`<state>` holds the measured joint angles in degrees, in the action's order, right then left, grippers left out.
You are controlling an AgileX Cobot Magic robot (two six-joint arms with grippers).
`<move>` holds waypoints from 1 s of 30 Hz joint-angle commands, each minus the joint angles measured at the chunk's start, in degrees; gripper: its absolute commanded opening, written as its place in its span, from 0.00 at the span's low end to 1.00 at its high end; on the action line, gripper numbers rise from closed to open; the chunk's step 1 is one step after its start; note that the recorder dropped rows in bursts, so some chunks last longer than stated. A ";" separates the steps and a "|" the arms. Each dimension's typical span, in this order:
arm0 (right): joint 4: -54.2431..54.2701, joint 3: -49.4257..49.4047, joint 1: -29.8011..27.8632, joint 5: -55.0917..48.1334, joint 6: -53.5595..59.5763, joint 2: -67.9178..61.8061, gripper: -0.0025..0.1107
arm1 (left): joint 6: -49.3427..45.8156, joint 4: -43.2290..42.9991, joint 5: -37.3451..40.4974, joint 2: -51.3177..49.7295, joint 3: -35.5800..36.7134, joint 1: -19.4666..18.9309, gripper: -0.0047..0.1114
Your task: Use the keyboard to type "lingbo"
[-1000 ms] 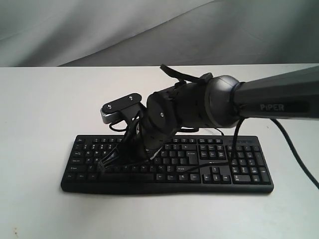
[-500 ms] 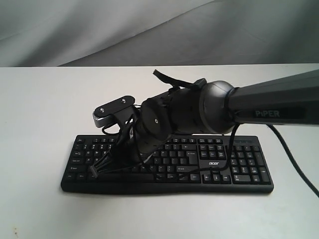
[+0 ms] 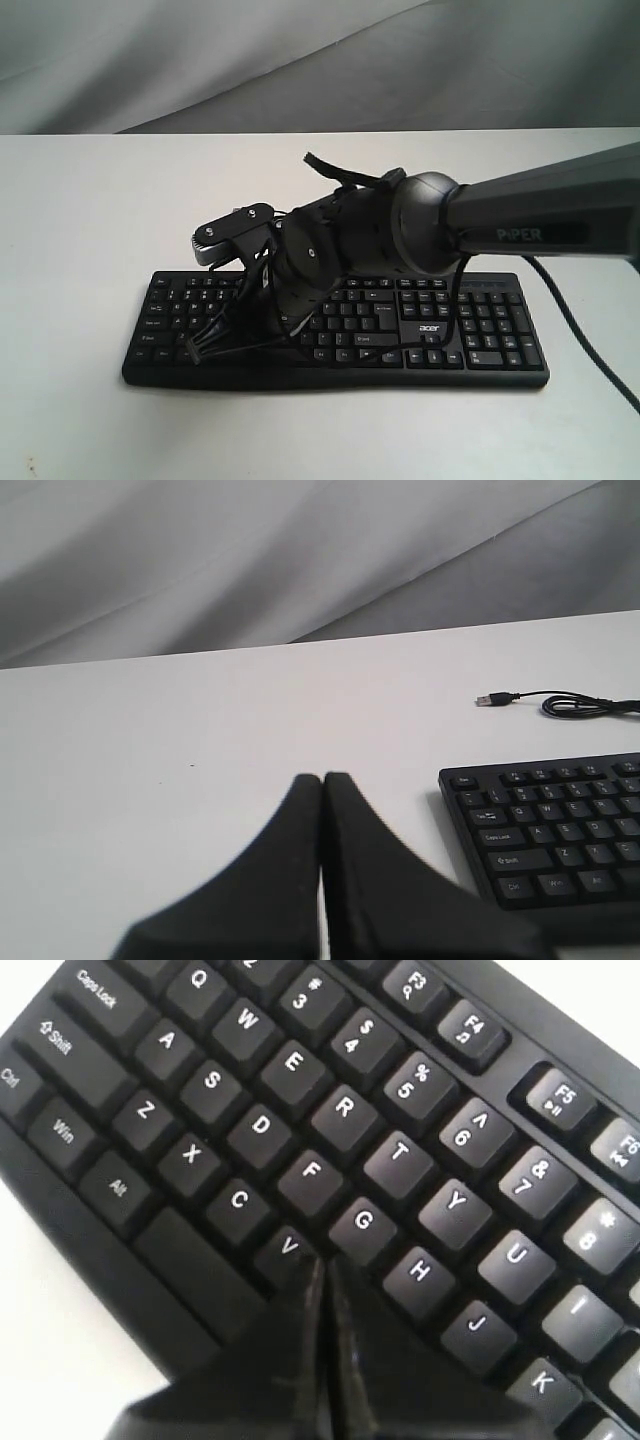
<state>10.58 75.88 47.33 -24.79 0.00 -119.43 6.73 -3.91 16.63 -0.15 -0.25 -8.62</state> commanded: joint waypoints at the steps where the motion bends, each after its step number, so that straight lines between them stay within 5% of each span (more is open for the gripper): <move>1: -0.97 -0.11 0.08 0.35 0.00 0.32 0.02 | 0.23 0.46 -0.26 0.15 0.25 -0.11 0.04; 30: -5.66 -0.11 -0.68 0.19 -3.28 5.06 0.02 | 0.23 0.46 -0.26 0.15 0.25 -0.11 0.04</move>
<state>7.28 75.88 47.33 -24.73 -1.88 -116.94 6.73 -3.91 16.63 -0.15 -0.25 -8.62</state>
